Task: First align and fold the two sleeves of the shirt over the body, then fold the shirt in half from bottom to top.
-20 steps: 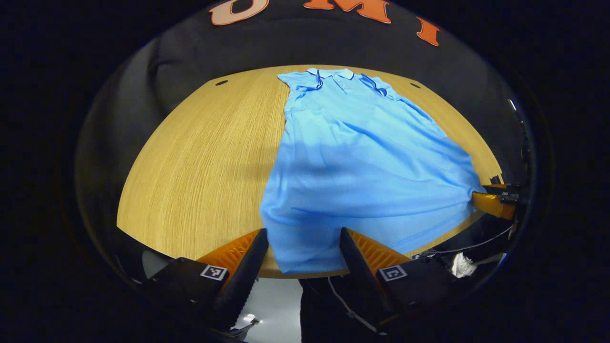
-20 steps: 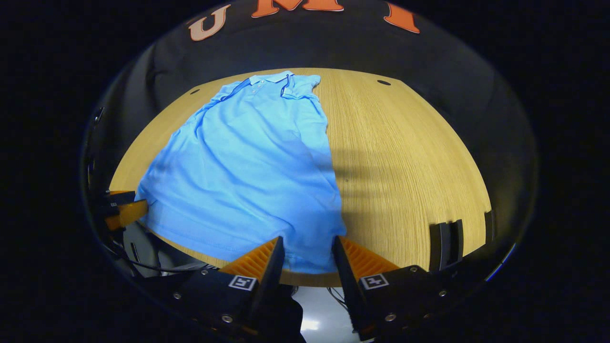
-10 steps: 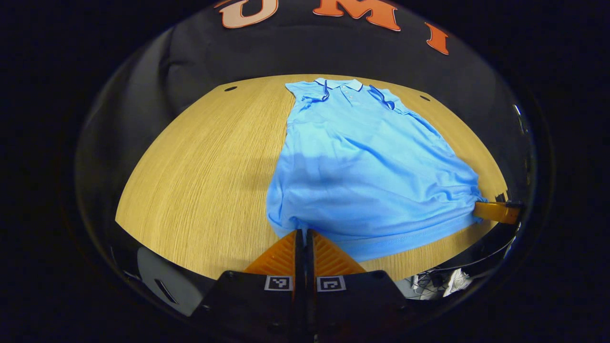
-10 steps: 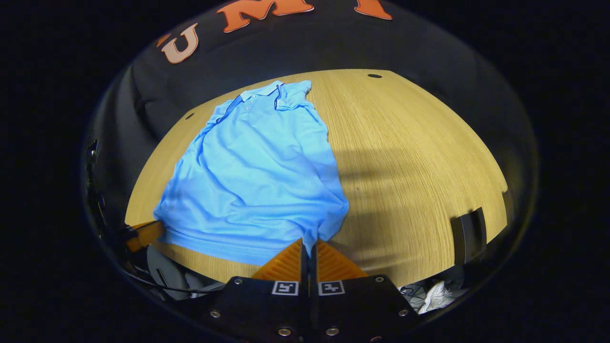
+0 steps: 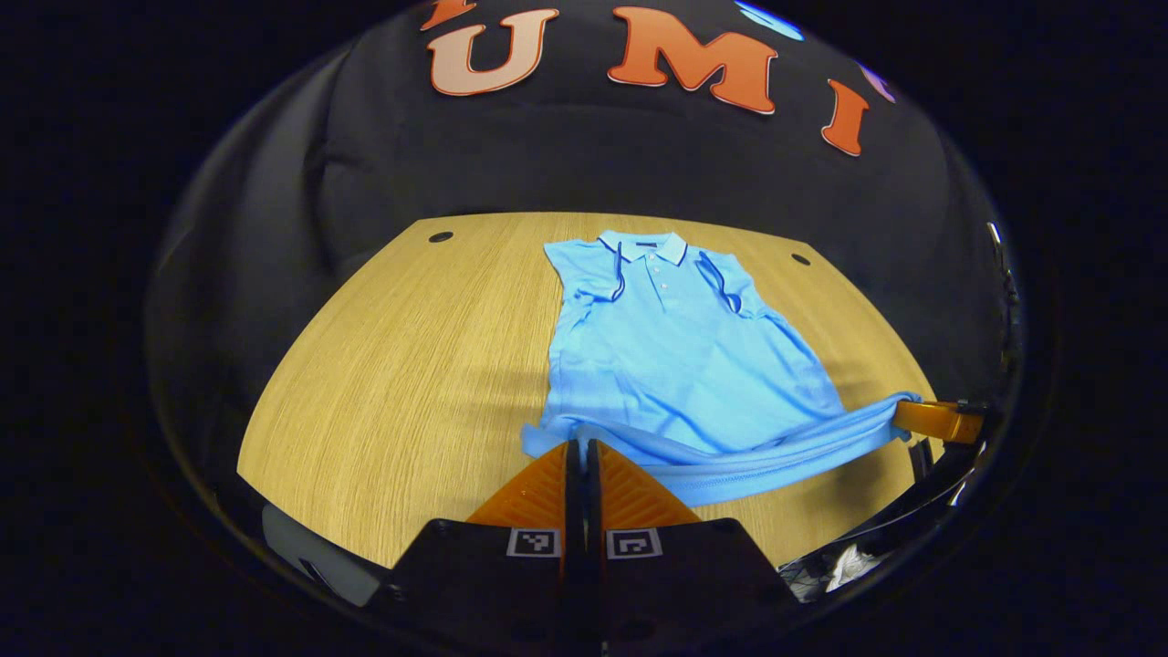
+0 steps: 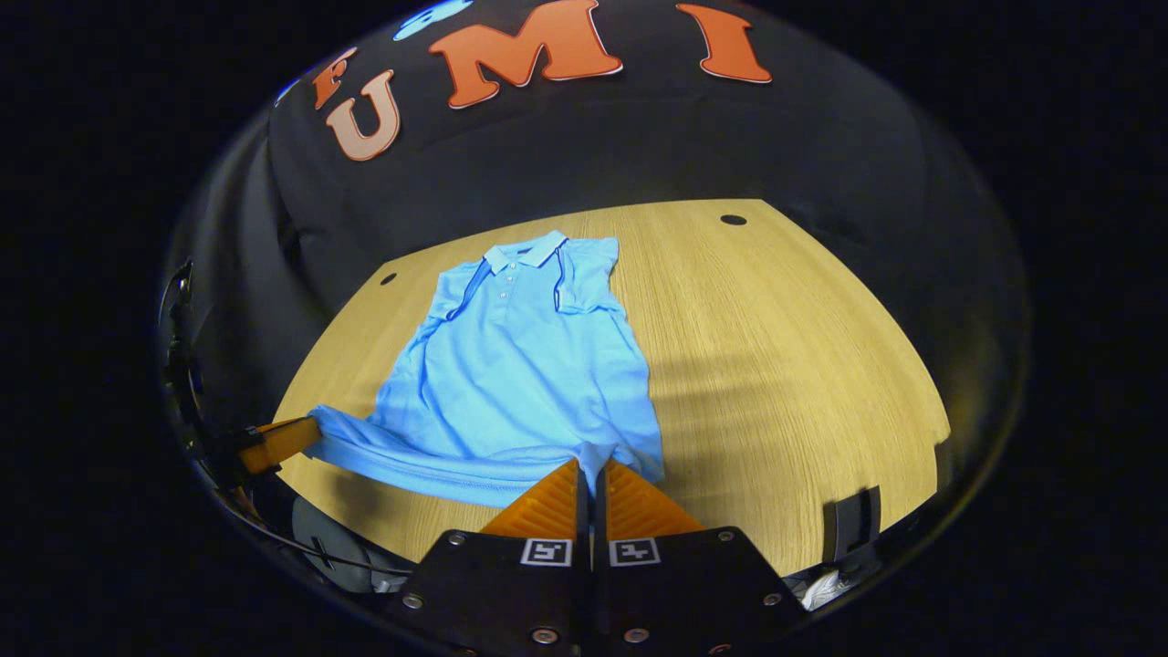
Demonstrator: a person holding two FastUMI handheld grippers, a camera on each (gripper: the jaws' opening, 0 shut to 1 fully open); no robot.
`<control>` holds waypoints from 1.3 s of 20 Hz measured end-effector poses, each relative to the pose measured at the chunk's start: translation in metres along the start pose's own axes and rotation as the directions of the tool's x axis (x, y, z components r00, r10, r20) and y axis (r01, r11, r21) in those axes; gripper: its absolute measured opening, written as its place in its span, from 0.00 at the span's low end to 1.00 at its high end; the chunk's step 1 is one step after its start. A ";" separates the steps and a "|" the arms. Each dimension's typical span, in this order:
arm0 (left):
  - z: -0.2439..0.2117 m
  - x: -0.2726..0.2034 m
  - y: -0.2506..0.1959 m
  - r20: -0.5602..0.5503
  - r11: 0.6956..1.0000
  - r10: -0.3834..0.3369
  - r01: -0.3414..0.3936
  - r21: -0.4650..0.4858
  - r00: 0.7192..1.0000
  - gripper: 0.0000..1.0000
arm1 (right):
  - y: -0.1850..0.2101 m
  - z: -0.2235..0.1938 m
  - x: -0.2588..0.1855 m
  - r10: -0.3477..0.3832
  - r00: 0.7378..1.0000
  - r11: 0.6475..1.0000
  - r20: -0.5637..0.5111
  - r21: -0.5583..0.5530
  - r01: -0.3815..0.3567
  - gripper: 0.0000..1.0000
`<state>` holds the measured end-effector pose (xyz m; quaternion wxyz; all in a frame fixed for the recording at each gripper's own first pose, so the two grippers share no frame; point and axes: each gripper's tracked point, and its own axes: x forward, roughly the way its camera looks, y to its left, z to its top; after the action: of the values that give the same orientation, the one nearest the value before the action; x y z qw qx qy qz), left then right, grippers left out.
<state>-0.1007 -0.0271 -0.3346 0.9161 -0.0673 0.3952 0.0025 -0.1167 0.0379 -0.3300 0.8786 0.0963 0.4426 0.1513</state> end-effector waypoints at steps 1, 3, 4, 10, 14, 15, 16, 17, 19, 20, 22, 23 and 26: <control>0.012 0.001 0.000 0.008 1.000 -0.009 0.009 -0.008 1.000 0.05 | 0.000 0.010 0.001 -0.003 1.000 1.000 0.005 0.002 0.003 0.01; 0.036 0.006 0.000 0.023 1.000 -0.024 0.024 -0.009 0.999 0.05 | 0.001 0.027 0.004 -0.008 1.000 1.000 0.012 -0.010 0.008 0.00; 0.046 0.008 -0.001 0.027 0.999 -0.035 0.035 -0.002 0.999 0.05 | 0.001 0.036 0.006 -0.011 1.000 1.000 0.017 -0.018 0.011 0.01; 0.106 0.031 -0.001 0.053 0.998 -0.065 0.063 0.023 0.996 0.05 | 0.005 0.096 0.025 -0.027 0.998 0.999 0.051 -0.028 0.028 0.01; 0.146 0.058 0.000 0.064 0.996 -0.088 0.087 0.016 0.994 0.05 | 0.008 0.129 0.044 -0.037 0.998 0.999 0.051 -0.026 0.038 0.01; 0.155 0.067 0.000 0.066 0.995 -0.098 0.097 0.020 0.993 0.05 | 0.008 0.136 0.051 -0.042 0.998 0.999 0.046 -0.025 0.044 0.01; 0.163 0.076 -0.001 0.064 0.994 -0.107 0.105 0.025 0.992 0.05 | 0.008 0.143 0.057 -0.046 0.998 0.999 0.040 -0.021 0.047 0.01; 0.173 0.085 -0.001 0.062 0.993 -0.118 0.117 0.029 0.991 0.05 | 0.010 0.149 0.066 -0.050 0.998 0.999 0.034 -0.019 0.050 0.01; 0.189 0.106 -0.002 0.054 0.990 -0.139 0.137 0.036 0.989 0.05 | 0.012 0.162 0.086 -0.058 0.998 0.998 0.021 -0.019 0.059 0.01; 0.197 0.117 -0.002 0.045 0.988 -0.152 0.150 0.032 0.987 0.05 | 0.013 0.170 0.096 -0.065 0.998 0.998 0.017 -0.019 0.066 0.01; 0.209 0.141 0.000 0.026 0.984 -0.175 0.174 0.025 0.984 0.05 | 0.014 0.186 0.118 -0.079 0.997 0.997 0.007 -0.019 0.079 0.01; 0.216 0.156 0.001 0.016 0.982 -0.186 0.186 0.023 0.982 0.05 | 0.015 0.196 0.130 -0.089 0.996 0.996 0.005 -0.015 0.089 0.01; 0.234 0.195 0.005 -0.015 0.977 -0.215 0.215 0.012 0.977 0.05 | 0.015 0.218 0.163 -0.112 0.994 0.994 -0.008 -0.004 0.112 0.01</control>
<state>0.2022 -0.0024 -0.3173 0.9088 -0.1033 0.3918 -0.0998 0.1479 0.1015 -0.3189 0.8840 0.0693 0.4508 0.1029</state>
